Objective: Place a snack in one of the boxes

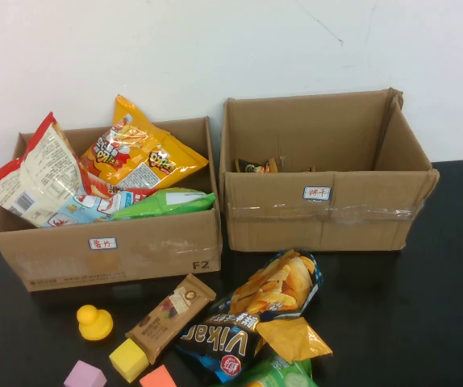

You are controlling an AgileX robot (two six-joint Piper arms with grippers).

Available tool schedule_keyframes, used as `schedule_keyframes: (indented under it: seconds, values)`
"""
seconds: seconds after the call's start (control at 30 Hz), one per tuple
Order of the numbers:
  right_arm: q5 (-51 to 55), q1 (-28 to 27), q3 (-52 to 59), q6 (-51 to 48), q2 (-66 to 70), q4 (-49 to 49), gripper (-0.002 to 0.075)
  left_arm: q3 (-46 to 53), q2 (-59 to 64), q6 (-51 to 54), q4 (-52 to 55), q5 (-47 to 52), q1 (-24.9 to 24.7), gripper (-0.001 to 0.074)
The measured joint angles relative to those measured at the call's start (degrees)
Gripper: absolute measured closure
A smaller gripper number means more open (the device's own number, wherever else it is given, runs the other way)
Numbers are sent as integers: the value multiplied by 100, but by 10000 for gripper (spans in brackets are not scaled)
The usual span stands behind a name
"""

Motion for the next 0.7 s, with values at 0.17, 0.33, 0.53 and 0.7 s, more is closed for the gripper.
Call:
schedule_keyframes:
  seconds: [0.17, 0.33, 0.53, 0.7]
  values:
    - [0, 0, 0, 0, 0, 0, 727, 0, 0, -13, 0, 0, 0, 736]
    - [0, 0, 0, 0, 0, 0, 727, 0, 0, -72, 0, 0, 0, 736]
    - [0, 0, 0, 0, 0, 0, 727, 0, 0, -72, 0, 0, 0, 736]
    - [0, 0, 0, 0, 0, 0, 727, 0, 0, -81, 0, 0, 0, 736]
